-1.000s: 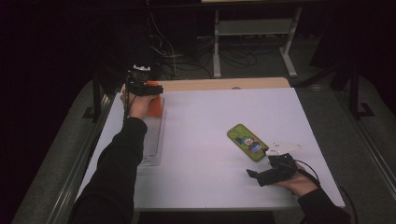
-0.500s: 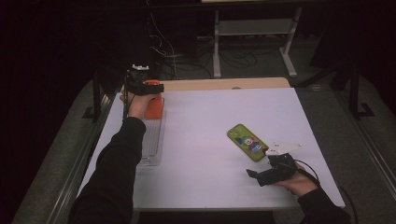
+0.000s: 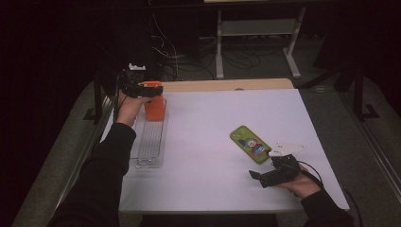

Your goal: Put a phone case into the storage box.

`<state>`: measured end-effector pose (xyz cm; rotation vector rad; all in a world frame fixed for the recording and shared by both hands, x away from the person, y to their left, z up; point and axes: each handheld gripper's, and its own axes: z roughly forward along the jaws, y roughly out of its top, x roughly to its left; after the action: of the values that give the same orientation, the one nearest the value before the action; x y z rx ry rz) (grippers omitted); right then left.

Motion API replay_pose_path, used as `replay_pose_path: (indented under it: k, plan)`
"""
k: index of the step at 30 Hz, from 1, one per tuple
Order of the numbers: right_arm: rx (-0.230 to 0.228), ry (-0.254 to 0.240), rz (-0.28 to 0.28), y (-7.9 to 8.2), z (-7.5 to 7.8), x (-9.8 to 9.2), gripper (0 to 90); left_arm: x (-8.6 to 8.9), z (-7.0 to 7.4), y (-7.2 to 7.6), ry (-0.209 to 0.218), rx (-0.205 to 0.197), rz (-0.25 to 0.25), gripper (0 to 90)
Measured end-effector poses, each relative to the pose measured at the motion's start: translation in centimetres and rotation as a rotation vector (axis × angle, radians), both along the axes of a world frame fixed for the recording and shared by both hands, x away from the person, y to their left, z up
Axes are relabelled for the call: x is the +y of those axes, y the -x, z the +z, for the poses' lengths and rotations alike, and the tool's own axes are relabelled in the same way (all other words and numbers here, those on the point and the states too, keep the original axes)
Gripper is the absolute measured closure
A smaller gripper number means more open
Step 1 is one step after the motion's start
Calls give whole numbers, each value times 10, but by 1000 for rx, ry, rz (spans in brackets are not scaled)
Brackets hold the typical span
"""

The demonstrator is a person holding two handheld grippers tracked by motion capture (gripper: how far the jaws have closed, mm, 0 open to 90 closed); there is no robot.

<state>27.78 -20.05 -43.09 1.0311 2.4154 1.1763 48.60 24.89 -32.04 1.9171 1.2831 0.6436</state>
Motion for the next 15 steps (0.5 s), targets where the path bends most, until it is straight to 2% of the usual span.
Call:
replay_pose_path:
  k: [2,5,7,9,11,12,15]
  plan:
    - [2,0,1,0,1,2,9,-3,3,8,22,5,-61,14]
    - [5,0,2,1,2,4,9,-8,5,18,30,20,-140,14]
    - [8,-2,1,2,2,5,9,-12,5,25,53,24,-179,14]
    - [5,-3,1,2,2,5,9,-16,6,33,49,22,-222,13]
    - [1,2,1,2,2,5,9,-19,7,41,63,21,-264,13]
    - [0,3,4,2,2,4,9,-20,7,46,81,22,-278,14]
    - [-4,-1,5,2,2,3,9,-25,6,58,93,11,-323,14]
